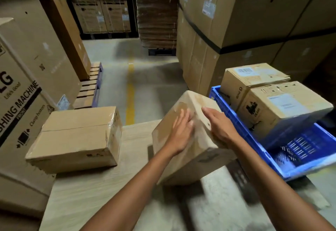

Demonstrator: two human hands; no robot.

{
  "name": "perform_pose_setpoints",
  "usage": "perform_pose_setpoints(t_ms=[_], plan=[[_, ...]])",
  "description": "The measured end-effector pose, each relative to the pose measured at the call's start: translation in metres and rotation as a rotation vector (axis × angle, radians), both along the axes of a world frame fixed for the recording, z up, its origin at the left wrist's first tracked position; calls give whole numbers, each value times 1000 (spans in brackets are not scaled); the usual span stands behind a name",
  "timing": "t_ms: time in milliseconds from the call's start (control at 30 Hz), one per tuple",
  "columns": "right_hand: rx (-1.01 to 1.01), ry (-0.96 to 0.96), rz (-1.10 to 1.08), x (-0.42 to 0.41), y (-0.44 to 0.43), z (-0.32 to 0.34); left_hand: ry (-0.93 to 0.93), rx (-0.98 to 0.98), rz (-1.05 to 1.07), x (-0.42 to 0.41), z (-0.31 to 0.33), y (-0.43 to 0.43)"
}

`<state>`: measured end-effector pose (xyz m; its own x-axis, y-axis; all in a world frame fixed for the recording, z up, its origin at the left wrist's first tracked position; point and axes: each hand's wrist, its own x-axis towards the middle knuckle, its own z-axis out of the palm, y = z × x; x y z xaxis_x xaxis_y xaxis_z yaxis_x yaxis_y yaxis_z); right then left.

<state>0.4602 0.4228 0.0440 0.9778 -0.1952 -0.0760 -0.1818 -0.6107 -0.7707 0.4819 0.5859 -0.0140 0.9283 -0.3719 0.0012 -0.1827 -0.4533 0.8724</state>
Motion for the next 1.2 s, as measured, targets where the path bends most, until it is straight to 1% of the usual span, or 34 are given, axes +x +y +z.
perform_pose_setpoints(t_ms=[33, 67, 100, 167, 200, 233, 300, 367, 467, 533, 600, 667, 767, 833, 900, 1000, 1100, 1200], plan=[[23, 28, 26, -4, -1, 4, -10, 98, -63, 1, -11, -2], [4, 54, 40, -8, -3, 5, 0, 169, -83, 0, -21, -5], [-61, 66, 31, -11, -5, 5, 24, 219, -60, -1, -32, -6], [-194, 53, -19, -16, -13, -3, 108, 277, 79, -8, -48, -6], [-219, 43, -43, -19, -17, -5, 171, 285, 177, -10, -58, -2], [-228, 46, -66, -20, -23, -7, 248, 286, 267, -12, -67, 3], [-219, 59, -83, -24, -31, -6, 353, 263, 364, -13, -82, 16], [-215, 60, -100, -27, -37, -4, 367, 204, 371, -13, -88, 23], [-217, 72, -123, -35, -41, -6, 345, 96, 416, -15, -79, 24], [-160, 48, -134, -44, -44, -9, 277, 79, 467, -18, -67, 28], [-59, -1, -155, -51, -51, -11, 171, 95, 508, -20, -50, 39], [83, -42, -187, -55, -59, -12, 84, 98, 546, -17, -29, 52], [316, -79, -191, -56, -62, -11, -8, 52, 578, -16, 8, 73], [400, -125, -162, -51, -56, -9, -48, 11, 609, -20, 36, 88], [463, -169, -132, -44, -45, -4, -93, 8, 615, -26, 64, 105], [572, -184, -85, -36, -17, 7, -154, 28, 642, -40, 94, 131], [706, -157, -138, -27, 18, 9, -250, 34, 755, -53, 106, 165], [751, -156, -145, -14, 60, 21, -273, 42, 874, -58, 112, 208]])
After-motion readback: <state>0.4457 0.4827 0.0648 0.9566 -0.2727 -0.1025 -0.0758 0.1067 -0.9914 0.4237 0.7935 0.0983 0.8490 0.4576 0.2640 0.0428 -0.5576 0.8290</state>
